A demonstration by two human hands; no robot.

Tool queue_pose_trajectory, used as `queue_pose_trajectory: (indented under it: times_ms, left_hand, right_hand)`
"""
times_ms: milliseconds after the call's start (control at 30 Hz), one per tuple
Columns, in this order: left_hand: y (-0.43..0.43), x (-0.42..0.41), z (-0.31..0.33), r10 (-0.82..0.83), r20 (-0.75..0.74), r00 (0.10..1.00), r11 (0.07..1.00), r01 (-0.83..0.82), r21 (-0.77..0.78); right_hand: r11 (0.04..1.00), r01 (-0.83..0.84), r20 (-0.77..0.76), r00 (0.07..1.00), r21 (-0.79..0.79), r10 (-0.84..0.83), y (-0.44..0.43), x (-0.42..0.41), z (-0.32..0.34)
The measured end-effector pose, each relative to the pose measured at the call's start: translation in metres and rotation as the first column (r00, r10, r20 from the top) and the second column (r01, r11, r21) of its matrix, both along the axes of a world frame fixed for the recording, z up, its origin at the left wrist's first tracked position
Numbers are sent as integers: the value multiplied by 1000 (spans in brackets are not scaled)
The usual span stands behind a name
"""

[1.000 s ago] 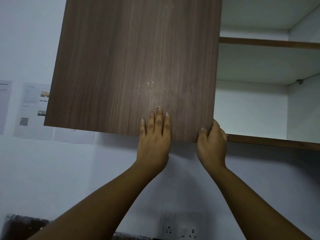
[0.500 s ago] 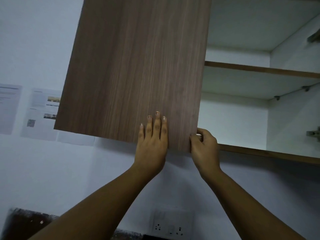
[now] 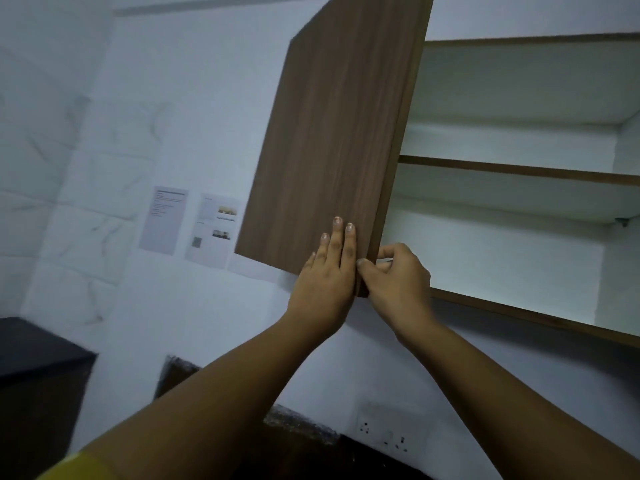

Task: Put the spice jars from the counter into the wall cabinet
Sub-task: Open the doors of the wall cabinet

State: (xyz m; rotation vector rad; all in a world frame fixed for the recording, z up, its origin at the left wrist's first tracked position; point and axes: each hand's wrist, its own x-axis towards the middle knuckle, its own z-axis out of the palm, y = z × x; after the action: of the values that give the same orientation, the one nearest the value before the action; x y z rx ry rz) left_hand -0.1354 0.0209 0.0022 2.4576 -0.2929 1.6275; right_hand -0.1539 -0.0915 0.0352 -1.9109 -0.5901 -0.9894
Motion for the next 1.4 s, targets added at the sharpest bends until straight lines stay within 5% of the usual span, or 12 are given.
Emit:
queue_pose_trajectory:
  times_ms: [833, 1100, 1400]
  left_hand:
    - [279, -140, -7, -179, 120, 976, 943, 205, -261]
    - [357, -136, -17, -186, 113, 976, 902, 215, -375]
    - [382, -136, -26, -175, 102, 979, 896, 202, -396]
  right_hand:
    - [963, -271, 174, 948, 6, 266, 286, -109, -20]
    - [937, -316, 66, 942, -148, 328, 369, -96, -38]
    - [936, -330, 18, 942, -127, 334, 403, -84, -50]
